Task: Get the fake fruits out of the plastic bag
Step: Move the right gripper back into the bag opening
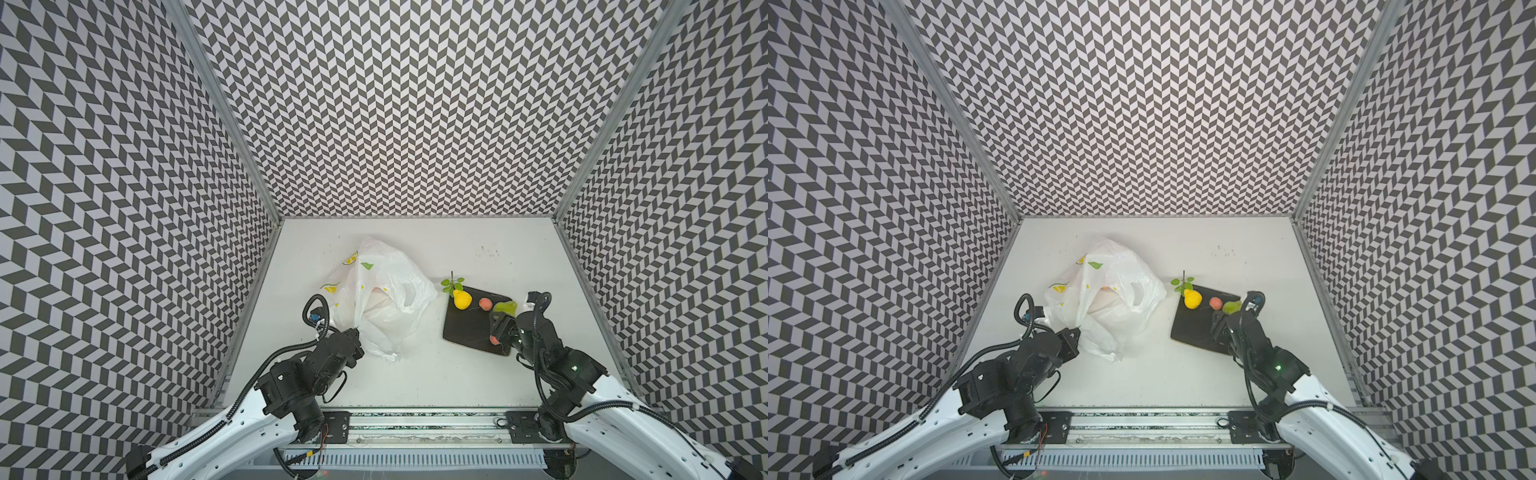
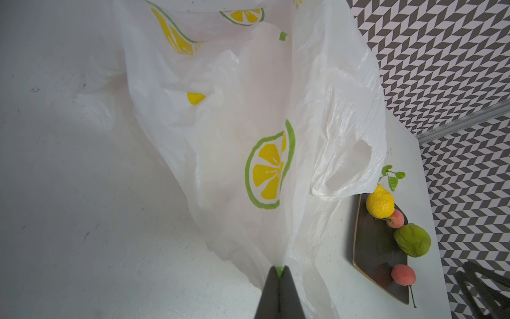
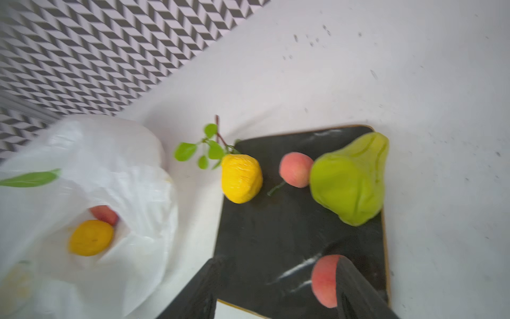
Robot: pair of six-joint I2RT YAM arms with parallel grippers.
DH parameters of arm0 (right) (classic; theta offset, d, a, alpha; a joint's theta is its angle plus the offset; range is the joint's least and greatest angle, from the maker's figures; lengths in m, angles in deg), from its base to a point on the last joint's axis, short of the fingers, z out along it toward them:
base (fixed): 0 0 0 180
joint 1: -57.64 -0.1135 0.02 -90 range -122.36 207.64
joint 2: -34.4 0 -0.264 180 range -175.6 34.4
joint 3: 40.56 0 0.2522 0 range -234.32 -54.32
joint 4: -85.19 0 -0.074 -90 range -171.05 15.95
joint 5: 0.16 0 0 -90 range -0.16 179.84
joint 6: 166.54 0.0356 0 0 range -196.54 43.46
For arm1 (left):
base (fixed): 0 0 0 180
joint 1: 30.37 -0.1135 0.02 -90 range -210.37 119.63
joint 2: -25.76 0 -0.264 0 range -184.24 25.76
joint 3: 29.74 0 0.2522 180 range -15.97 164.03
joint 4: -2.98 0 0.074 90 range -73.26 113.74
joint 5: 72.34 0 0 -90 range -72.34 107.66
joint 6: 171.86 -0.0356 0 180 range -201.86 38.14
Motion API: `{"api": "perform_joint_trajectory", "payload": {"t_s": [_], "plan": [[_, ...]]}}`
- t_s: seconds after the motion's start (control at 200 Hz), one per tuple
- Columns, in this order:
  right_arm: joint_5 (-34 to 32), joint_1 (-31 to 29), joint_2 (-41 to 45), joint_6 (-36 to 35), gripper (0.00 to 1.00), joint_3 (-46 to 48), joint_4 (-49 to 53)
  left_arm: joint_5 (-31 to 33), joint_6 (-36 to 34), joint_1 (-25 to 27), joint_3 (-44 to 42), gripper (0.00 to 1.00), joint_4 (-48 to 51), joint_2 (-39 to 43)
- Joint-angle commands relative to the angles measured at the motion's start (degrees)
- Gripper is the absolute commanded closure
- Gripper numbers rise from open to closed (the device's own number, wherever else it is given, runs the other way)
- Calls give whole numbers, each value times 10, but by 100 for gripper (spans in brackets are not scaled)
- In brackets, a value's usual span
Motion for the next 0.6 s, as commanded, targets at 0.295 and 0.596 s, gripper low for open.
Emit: {"api": "perform_joint_trajectory", "payload": {"t_s": [0.295,0.596], "plan": [[256,-83,-190,-127,45,-172,-169,-26,25,-1,-40,100,-26,44],[243,-198,-398,-96,55,-236,-299,-18,13,-2,-17,100,-15,36]]}}
